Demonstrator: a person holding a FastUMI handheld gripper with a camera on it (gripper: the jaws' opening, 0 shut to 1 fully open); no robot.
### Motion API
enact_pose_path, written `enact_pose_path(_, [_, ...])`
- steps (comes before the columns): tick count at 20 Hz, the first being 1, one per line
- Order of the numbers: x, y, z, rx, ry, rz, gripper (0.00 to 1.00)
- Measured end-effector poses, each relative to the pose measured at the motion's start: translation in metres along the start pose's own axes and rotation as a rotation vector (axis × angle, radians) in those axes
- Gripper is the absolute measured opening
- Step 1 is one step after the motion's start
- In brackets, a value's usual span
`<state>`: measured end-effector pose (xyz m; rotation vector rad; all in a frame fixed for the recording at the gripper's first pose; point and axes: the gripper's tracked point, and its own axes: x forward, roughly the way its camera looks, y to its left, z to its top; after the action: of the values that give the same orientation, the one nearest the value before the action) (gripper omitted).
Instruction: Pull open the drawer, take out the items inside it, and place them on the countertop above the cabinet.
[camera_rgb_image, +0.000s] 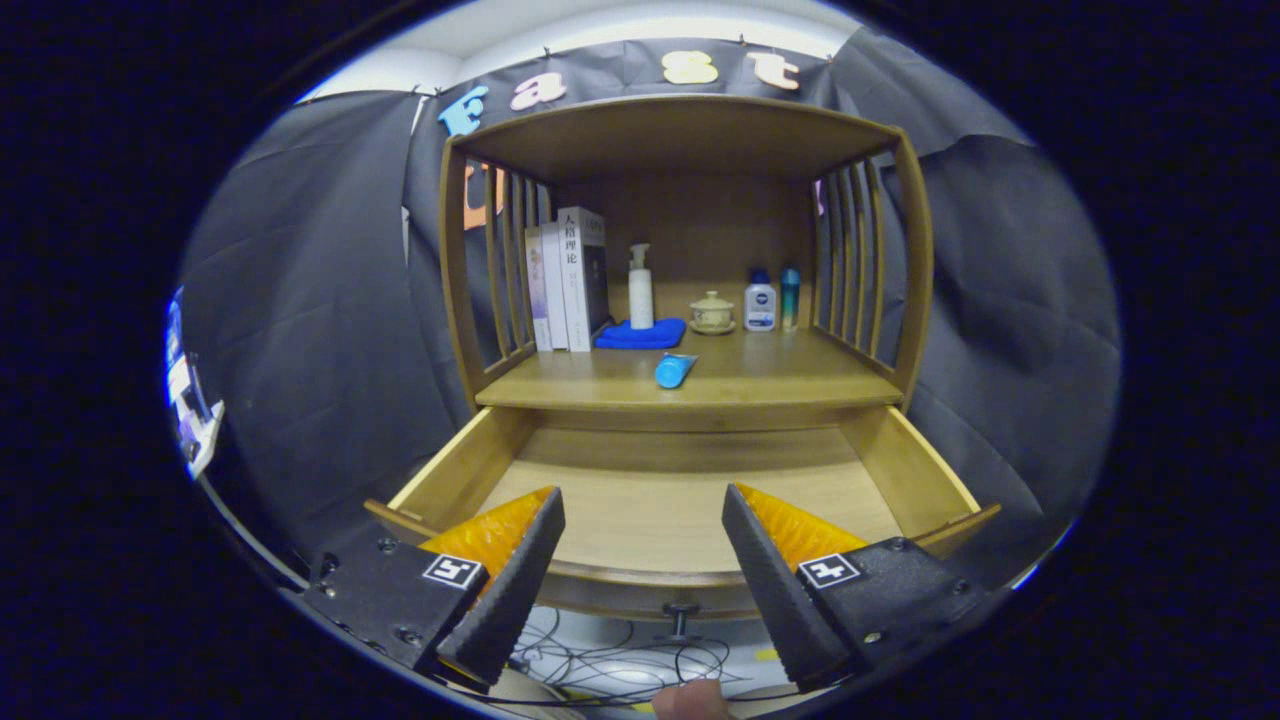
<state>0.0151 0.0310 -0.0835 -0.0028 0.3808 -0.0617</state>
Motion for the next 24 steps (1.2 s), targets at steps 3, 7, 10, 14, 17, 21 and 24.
enact_pose_path(3, [0.0,-0.002,-0.023,-0.041,-0.041,-0.024,1.0])
enact_pose_path(7, [0.001,0.003,-0.047,-0.038,-0.076,-0.014,1.0])
enact_pose_path(10, [-0.002,0.0,-0.048,-0.055,-0.136,-0.026,1.0])
enact_pose_path(14, [-0.007,-0.004,-0.073,-0.019,-0.136,-0.036,1.0])
enact_pose_path(17, [0.001,-0.012,-0.093,-0.023,-0.097,-0.052,1.0])
enact_pose_path(21, [0.018,-0.018,-0.102,-0.031,-0.078,-0.088,1.0])
enact_pose_path(24, [0.018,-0.02,-0.105,-0.083,-0.083,-0.14,1.0])
